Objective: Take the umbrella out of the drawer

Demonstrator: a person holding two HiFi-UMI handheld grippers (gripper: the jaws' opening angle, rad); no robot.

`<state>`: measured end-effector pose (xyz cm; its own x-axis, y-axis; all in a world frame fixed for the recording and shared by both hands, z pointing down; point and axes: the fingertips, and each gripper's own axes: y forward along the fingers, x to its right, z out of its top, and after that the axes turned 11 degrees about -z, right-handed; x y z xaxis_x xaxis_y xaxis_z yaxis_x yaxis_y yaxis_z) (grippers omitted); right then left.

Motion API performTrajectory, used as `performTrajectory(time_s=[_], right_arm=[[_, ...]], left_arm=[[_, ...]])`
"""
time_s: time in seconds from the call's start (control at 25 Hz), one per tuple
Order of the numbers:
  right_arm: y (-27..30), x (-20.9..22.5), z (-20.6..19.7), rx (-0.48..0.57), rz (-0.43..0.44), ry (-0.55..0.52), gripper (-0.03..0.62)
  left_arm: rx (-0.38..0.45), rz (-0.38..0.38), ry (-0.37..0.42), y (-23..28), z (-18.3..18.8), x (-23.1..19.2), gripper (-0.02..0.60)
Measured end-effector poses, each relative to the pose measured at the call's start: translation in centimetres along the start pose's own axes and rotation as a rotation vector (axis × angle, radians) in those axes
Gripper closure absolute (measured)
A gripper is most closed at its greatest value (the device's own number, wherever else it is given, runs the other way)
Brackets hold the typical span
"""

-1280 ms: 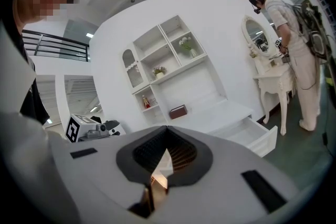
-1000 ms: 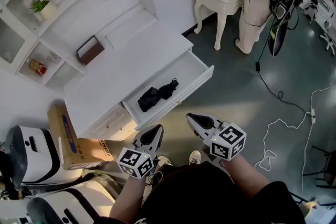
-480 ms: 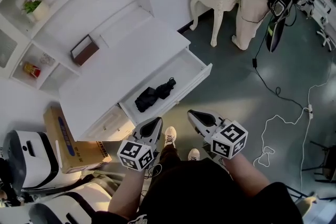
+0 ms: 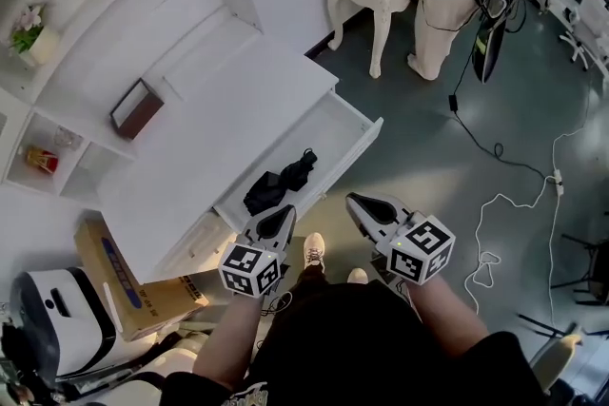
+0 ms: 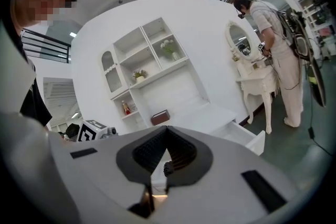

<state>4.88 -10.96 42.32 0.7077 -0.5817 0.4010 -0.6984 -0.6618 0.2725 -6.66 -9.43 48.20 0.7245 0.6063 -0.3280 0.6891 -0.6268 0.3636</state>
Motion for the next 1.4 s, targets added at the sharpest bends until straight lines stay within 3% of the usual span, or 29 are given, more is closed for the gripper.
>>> performTrajectory(time_s=[0.96, 1.4], right_arm=[[8.6, 2.4, -3.3, -0.111, -0.147, 0.104, 0.591], [10.0, 3.4, -4.5, -0.137, -0.2, 0.149, 0.591]], left_arm=[[-0.265, -0.108, -0.052, 5.8, -7.0, -12.5, 0.575], [-0.401, -0.142, -0.005, 8.8, -10.8, -15.4, 0.423]])
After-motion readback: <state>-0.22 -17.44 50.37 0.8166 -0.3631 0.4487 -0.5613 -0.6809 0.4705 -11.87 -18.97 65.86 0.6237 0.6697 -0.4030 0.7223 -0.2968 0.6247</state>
